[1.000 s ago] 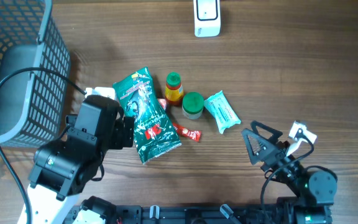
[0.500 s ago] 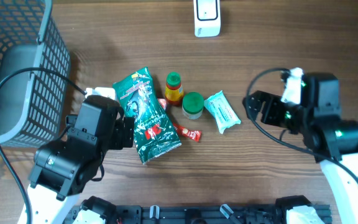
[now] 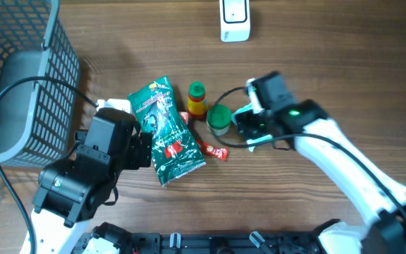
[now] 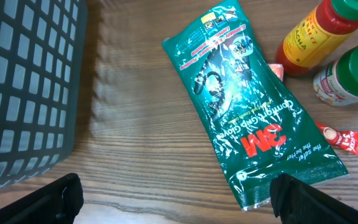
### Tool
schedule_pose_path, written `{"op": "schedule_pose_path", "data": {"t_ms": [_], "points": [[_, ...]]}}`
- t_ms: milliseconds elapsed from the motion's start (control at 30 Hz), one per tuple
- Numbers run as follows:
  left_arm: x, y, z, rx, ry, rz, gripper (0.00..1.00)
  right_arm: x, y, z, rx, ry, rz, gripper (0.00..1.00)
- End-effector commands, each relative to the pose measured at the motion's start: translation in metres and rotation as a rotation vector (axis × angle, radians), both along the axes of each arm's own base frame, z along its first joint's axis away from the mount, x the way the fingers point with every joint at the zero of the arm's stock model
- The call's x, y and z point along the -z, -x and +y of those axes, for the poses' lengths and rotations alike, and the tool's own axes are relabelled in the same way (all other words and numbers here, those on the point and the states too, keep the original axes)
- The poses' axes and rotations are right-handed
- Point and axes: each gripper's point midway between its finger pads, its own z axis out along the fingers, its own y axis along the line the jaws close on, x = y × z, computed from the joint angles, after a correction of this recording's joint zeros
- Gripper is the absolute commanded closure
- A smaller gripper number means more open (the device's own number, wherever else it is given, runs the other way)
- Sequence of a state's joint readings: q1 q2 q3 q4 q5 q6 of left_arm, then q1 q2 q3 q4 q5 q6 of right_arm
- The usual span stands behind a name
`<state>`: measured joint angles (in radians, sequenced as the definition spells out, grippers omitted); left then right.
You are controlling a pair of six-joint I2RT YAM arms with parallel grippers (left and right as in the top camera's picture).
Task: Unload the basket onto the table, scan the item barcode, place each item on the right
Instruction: 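Reach the right gripper to the wipes pack and grasp it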
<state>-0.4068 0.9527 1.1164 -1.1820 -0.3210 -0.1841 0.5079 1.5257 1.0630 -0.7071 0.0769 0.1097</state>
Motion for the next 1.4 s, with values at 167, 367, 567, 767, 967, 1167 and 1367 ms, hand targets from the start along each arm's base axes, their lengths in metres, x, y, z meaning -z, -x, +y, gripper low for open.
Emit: {"op": "schedule_pose_path", "data": {"t_ms": [167,367,567,767,967,1167,1367], "points": [[0.0,-0.001,0.001,0.006,-0.015,-0.002,0.0,0.058,-0.017,0.006,-0.042,0.154,0.022,0.22],[0.0,-0.001,0.001,0.006,-0.015,-0.002,0.0,0.068,-0.018,0.006,-0.055,0.147,-0.005,0.22],[0.0,-0.001,0.001,0.006,-0.015,-0.002,0.0,0.089,-0.009,-0.008,-0.038,0.185,-0.011,0.31],[0.0,-0.001,0.001,0.006,-0.015,-0.002,0.0,0.084,-0.019,-0.009,0.044,0.169,-0.061,0.54],[0.0,-0.001,0.001,0.006,-0.015,-0.002,0.0,0.083,-0.013,0.008,0.108,0.016,0.003,0.96],[0.0,-0.001,0.001,0.006,-0.015,-0.002,0.0,0.05,0.012,0.033,0.068,-0.405,0.253,0.96],[0.0,-0.001,0.001,0.006,-0.015,-0.002,0.0,0.0,0.03,0.028,0.099,-0.861,0.494,0.96]]}}
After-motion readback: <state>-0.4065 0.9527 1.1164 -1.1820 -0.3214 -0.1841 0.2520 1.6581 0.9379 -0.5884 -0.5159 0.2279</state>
